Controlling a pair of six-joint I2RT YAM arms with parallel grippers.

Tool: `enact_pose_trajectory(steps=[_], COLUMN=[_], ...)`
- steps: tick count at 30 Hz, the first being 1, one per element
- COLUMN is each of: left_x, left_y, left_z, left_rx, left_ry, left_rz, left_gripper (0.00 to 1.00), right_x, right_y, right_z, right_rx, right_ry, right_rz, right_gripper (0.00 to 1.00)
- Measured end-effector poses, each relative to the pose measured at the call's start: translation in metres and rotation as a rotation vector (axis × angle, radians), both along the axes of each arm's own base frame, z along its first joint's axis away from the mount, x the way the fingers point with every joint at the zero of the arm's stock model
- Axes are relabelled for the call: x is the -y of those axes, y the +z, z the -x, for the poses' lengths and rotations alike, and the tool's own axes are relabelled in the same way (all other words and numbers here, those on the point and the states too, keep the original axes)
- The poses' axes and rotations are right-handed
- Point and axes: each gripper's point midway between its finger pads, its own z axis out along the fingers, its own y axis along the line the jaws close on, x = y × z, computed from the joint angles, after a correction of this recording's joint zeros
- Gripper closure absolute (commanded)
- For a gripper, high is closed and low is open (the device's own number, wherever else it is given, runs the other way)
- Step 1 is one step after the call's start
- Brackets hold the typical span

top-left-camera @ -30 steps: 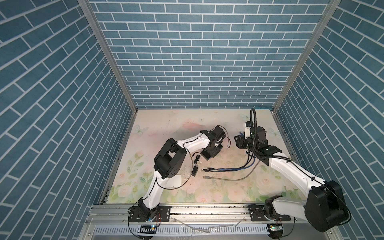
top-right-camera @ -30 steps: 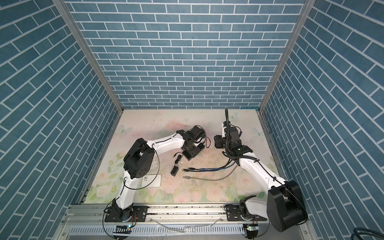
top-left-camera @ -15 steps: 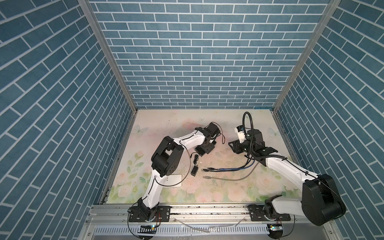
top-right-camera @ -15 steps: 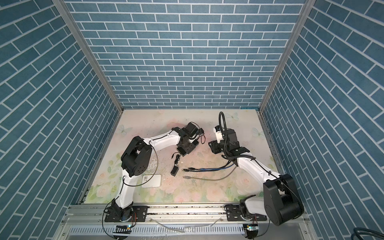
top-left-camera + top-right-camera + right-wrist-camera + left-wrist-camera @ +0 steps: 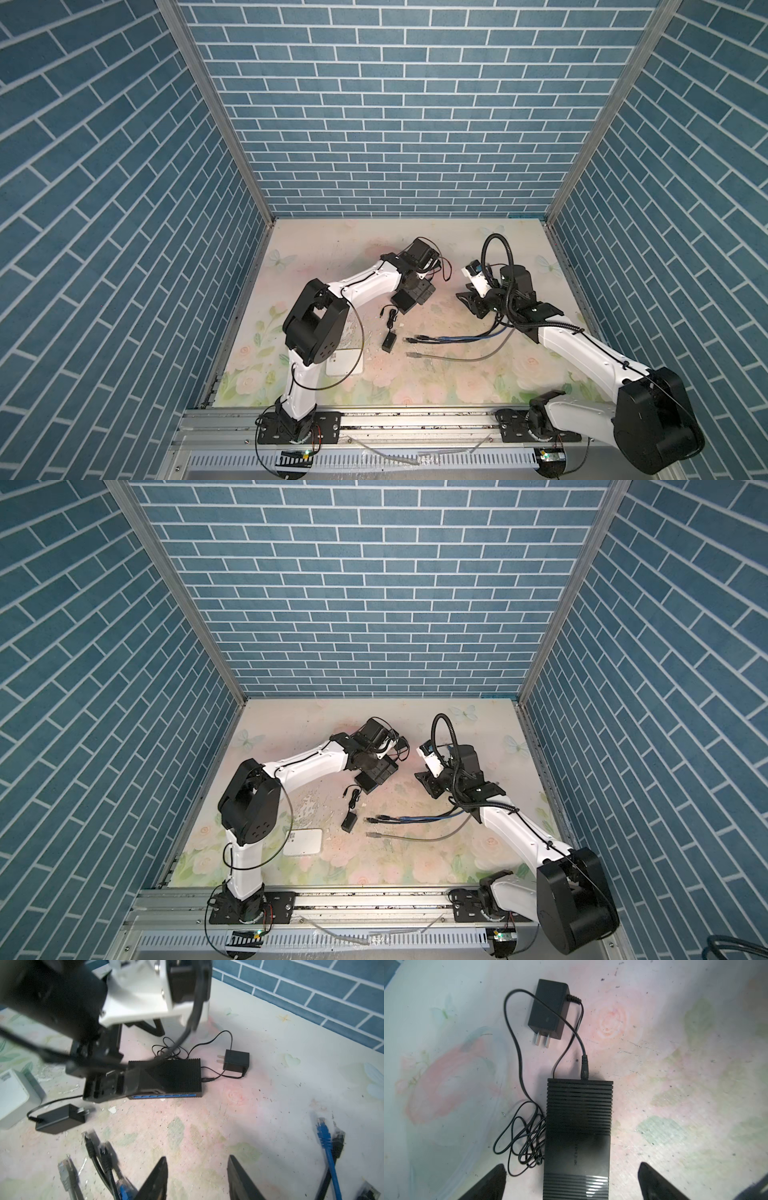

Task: Insert the plug into the switch port

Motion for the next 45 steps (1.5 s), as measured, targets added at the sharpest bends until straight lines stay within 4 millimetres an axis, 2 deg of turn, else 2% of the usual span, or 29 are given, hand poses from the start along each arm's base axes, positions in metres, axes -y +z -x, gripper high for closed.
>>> enact_pose_trajectory(steps=[5,10,15,20,28,45], left_x=[-0.014,-0.021,-0.023,-0.021,-0.019,-0.024], left_y=[0.015,0.032,0.044,0.047,0.052,0.045], left_z=[0.017,0.027,0.035,0.035,0.031,0.030], left_rx=[0.014,0.053,0.082,0.092,0.107,0.098], left_ry=[0.033,0.066,0.085,0.100,0.108,0.132], left_rz=[0.117,0.228,0.322,0.376,0.408,0.412], left_gripper=[0.00,0.01,0.01,0.01,0.00,0.00], right_x=[0.008,0.009,0.009,0.007,0.004,0.010], right_y=[-0.032,-0.052,-0.061,-0.067,-0.090,-0.118], right_z=[0.026,0.045,0.064,0.078,0.086,0.075], right_rx=[-0.099,-0.217,-0.272,-0.309,-0.372,-0.397], right_ry=[0.117,0.190,0.252,0.307,0.346,0.313], right_rz=[0.147,0.200,0.225,0.247,0.297,0.371], right_gripper=[0.63,0.64,0.64,0.69,0.76,0.83])
